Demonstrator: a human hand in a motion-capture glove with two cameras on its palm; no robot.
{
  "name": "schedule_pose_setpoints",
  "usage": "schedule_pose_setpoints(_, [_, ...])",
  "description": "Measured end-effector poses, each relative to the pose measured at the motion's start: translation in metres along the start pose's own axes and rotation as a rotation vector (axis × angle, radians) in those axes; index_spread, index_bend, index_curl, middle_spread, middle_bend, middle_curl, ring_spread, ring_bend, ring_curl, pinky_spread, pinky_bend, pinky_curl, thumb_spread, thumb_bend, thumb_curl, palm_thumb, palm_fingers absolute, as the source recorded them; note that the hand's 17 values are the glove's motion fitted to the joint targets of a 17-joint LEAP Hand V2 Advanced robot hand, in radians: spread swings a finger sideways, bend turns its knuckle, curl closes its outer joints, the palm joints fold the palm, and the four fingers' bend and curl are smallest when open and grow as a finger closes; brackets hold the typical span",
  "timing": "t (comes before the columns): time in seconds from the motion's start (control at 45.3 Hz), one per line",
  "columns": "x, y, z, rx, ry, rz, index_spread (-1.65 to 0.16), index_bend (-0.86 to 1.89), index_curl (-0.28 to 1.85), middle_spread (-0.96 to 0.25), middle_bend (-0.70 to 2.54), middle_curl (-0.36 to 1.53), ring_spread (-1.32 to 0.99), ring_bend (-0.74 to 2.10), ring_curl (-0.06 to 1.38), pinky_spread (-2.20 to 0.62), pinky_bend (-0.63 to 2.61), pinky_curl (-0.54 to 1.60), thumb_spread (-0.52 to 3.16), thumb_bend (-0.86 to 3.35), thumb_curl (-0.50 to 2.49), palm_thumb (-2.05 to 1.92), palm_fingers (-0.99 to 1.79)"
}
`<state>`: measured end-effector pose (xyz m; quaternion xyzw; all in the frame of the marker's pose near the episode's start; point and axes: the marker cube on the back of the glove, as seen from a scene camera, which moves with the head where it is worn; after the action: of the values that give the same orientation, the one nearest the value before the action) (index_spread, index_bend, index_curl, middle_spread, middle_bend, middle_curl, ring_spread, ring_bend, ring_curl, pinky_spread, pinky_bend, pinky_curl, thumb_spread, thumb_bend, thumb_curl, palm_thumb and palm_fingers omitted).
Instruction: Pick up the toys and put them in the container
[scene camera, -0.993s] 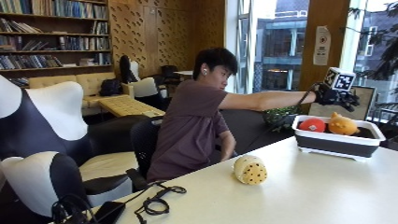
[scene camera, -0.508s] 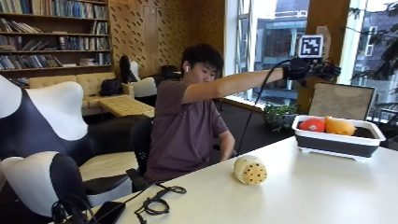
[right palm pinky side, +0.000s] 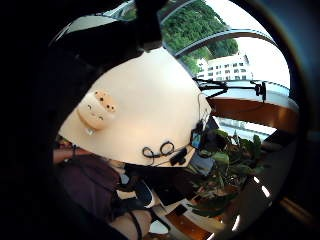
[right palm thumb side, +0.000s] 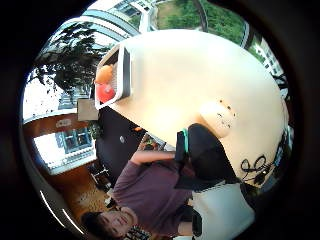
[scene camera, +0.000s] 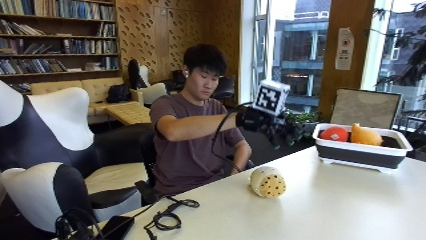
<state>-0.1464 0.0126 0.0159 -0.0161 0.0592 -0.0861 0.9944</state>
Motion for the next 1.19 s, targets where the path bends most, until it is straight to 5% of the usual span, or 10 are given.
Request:
schedule_pose_setpoints(0.243, [-0.031,0.008,0.18,-0.298,-0.101,-0.19,-0.24,0.04,0.15,0.08,0.11,0.26,0.07,0.36,0.38,0.07,1.15,0.37,1.3,-0.02,0.43,0.21,-0.26])
schedule_pose_setpoints(0.353, [-0.031,0.001,0.206,-0.202,-0.169,-0.251,-0.25,0.07,0.15,0.08,0.08,0.22,0.06,0.48,0.41,0.05,1.22,0.39,1.26,-0.01,0.43,0.24,-0.14])
schedule_pose_setpoints(0.508, [-0.034,-0.013,0.2,-0.017,-0.246,-0.269,-0.29,0.21,0.17,-0.07,0.29,0.27,-0.18,0.84,0.46,-0.21,1.17,0.34,1.22,0.15,0.55,0.57,0.67])
schedule_pose_setpoints(0.684, [-0.055,-0.025,0.162,-0.045,-0.238,-0.298,-0.36,0.42,0.26,-0.26,0.5,0.37,-0.32,1.03,0.58,-0.3,1.08,0.36,0.92,0.19,0.69,0.74,1.01])
schedule_pose_setpoints(1.192, [-0.169,-0.066,-0.1,0.222,-0.082,-0.286,-0.47,0.65,0.49,-0.53,0.79,0.64,-0.47,1.17,0.72,-0.35,1.15,0.46,0.44,0.13,0.89,0.77,0.84])
